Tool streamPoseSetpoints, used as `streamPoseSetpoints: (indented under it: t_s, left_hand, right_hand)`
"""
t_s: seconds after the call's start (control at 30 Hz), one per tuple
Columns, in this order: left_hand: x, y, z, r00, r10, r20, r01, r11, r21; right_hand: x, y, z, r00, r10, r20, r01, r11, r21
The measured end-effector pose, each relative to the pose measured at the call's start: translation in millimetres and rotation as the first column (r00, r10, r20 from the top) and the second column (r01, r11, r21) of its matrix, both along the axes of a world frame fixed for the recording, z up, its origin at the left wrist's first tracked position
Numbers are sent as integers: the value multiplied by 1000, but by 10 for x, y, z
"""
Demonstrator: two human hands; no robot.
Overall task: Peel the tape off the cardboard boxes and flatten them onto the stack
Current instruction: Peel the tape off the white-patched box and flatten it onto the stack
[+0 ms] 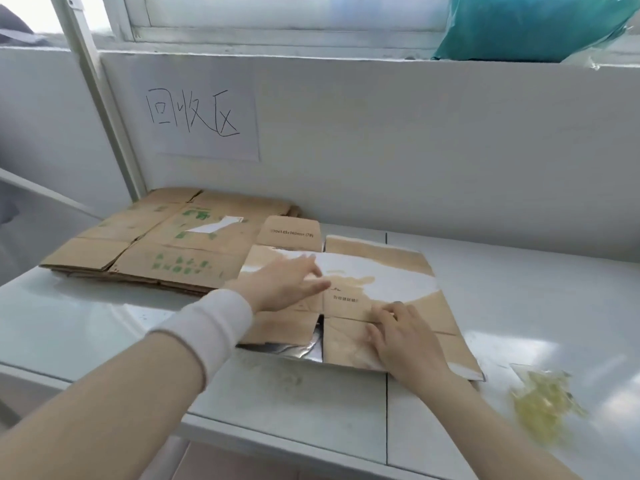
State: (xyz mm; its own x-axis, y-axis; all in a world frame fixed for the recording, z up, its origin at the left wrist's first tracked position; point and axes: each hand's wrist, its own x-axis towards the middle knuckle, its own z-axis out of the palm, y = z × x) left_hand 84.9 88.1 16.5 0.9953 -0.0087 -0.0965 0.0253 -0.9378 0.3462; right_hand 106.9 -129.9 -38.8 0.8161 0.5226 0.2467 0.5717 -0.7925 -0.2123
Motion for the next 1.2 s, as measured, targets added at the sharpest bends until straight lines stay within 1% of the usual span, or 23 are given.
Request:
streamPoseSetpoints:
  t_s: [0.03,0.07,0.1,0.13,0.17,0.2,0.27,0.33,0.4,0.53,0.67,0.73,0.9,1.07,1.2]
  left_hand:
    - [141,-36,-46,1000,-1,15,0,997,80]
    - [271,-67,-94,1000,-10,17,7,987,163]
    - [386,-80,-162,1000,-14,17,10,973,232]
    - [481,-81,-236,1000,-6,13,3,963,268]
    - [542,-75,-317,1000,15,14,-18,962,272]
    - [581,-59,-416,999,39,17,-42,965,257]
    - [608,-45,-611,997,72,32,-78,962,263]
    - [638,-28,-724,992,99,80,-118,952,284]
    - [724,33,-721,985,140,101,-163,945,283]
    - [938,197,-685,953,280,115,-303,903,304]
    - [1003,197,-688,935,323,143,-352,885,305]
    - [955,166,-695,927,342,155,-373,884,280]
    - [588,-82,-779,930,322,180,-356,910,213]
    - [124,-310,-833,939,295,178,-327,925,194]
    - [-300,-511,-837,955,265,135,-288,936,202]
  right_hand:
    - [84,14,-42,998,13,53,-12,999,-30]
    - [141,14,-55,996,9,91,-7,1000,-26]
    - [200,0,-62,995,0,101,-1,1000,4]
    - [255,-34,-86,997,-10,76,7,999,43]
    - [288,-62,-127,999,-29,29,27,998,52]
    - [304,-86,-180,998,-46,-41,47,999,21]
    - [334,-146,-323,990,-65,-125,57,996,-62]
    - [360,-138,-351,988,-66,-141,47,990,-131]
    - [348,-119,-346,986,-65,-157,40,987,-156]
    - [326,-137,-347,985,-62,-158,38,988,-151]
    - [254,-159,-329,976,-62,-207,38,992,-117]
    - [215,-156,-332,978,-77,-196,54,991,-122]
    - [87,-157,-337,974,-106,-198,83,989,-120]
    - [-193,-183,-345,969,-124,-212,98,987,-129]
    - [-476,-280,-352,972,-91,-217,65,990,-121]
